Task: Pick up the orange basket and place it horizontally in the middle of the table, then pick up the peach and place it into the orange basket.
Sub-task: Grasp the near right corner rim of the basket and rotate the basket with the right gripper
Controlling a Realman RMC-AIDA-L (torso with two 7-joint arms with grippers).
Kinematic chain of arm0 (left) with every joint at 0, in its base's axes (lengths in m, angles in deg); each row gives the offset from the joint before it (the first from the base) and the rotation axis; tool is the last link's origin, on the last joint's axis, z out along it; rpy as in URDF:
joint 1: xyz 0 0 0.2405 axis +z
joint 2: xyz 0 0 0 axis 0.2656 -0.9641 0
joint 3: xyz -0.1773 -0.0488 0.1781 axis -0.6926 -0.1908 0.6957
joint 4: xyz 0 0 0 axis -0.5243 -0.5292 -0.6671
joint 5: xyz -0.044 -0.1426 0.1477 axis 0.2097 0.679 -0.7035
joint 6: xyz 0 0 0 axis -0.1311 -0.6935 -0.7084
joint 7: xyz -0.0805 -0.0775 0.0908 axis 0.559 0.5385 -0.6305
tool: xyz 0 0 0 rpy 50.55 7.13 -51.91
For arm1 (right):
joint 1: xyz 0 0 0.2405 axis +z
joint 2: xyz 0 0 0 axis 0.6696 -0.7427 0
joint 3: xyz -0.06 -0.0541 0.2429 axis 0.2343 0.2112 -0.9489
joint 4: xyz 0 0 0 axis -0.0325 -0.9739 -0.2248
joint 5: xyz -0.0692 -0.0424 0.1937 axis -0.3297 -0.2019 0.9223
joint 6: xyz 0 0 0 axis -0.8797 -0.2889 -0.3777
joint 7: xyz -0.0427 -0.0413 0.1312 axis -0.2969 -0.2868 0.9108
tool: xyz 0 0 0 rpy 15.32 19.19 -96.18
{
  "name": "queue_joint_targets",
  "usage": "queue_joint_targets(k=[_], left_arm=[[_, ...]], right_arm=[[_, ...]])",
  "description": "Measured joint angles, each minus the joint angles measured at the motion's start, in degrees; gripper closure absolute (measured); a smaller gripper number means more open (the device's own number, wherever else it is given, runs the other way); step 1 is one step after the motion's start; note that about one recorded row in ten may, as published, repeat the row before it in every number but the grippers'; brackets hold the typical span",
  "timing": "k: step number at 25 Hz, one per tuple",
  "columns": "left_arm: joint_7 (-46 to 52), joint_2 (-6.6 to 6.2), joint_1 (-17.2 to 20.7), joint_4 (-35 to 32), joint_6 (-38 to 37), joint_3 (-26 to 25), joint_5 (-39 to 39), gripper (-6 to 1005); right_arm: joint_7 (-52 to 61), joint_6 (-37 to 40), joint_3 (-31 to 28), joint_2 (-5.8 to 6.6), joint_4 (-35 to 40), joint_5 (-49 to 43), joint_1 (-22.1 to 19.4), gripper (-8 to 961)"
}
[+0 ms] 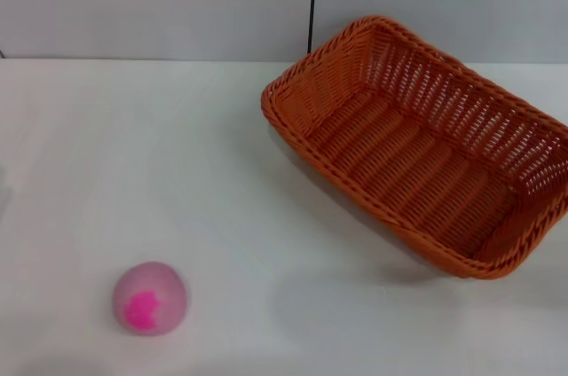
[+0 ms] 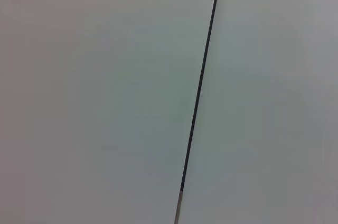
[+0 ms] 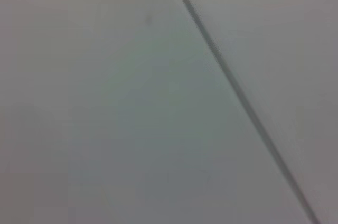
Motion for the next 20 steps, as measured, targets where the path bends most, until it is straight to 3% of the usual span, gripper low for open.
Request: queue_joint_targets(k=[2, 3, 4, 5, 7, 10, 11, 12, 14, 15, 16, 17, 20], left_arm=[[0.01, -0.01, -0.19, -0.27, -0.08, -0.06, 0.01, 243], [0.02, -0.01, -0.35, -0.39, -0.55, -0.23, 0.17, 229], [0.02, -0.01, -0.35, -0.39, -0.55, -0.23, 0.17, 215], [0.02, 0.01, -0.47, -0.4, -0.72, -0.25, 0.19, 201], [0.04, 0.01, -0.96, -0.42, -1.03, -0.27, 0.21, 173], [0.05, -0.02, -1.26, -0.49, -1.2, -0.3, 0.21, 173], [0.06, -0.02, -1.55, -0.65, -1.3, -0.35, 0.3, 173], [0.06, -0.02, -1.55, -0.65, -1.3, -0.35, 0.3, 173], [0.06, -0.02, -1.54, -0.69, -1.31, -0.39, 0.33, 172], [0.06, -0.02, -1.54, -0.69, -1.31, -0.39, 0.33, 172], [0.06, 0.0, -1.44, -0.68, -1.29, -0.39, 0.33, 172], [0.06, 0.0, -1.44, -0.68, -1.29, -0.39, 0.33, 172], [0.55, 0.01, -0.78, -0.69, -0.92, -0.38, 0.35, 172]], right_arm=[[3.15, -0.68, 0.0, 0.59, 3.42, -4.02, -1.72, 233], [10.3, -2.62, -0.05, 1.85, 8.56, -8.83, -3.74, 234], [10.3, -2.62, -0.05, 1.85, 8.56, -8.83, -3.74, 235], [14.45, -3.69, -0.24, 2.8, 11.84, -11.48, -4.59, 236], [36.97, -8.94, -3.98, 5.96, 26.54, -29.22, -6.76, 238], [43.5, -9.54, -6.35, 6.63, 30.15, -35.42, -6.65, 241], [54.81, -8.35, -13.0, 7.91, 35.72, -48.17, -4.81, 242], [54.81, -8.35, -13.0, 7.91, 35.72, -48.17, -4.81, 243], [65.6, -4.73, -19.47, 9.74, 39.29, -61.01, -1.64, 244], [69.98, -2.63, -22.41, 10.91, 40.39, -66.06, 0.44, 245], [77.33, 1.66, -27.02, 13.04, 41.58, -76.2, 4.41, 246], [77.33, 1.66, -27.02, 13.04, 41.58, -76.2, 4.41, 247], [85.23, 6.82, -31.18, 15.7, 43.25, -90.26, 10.25, 250]])
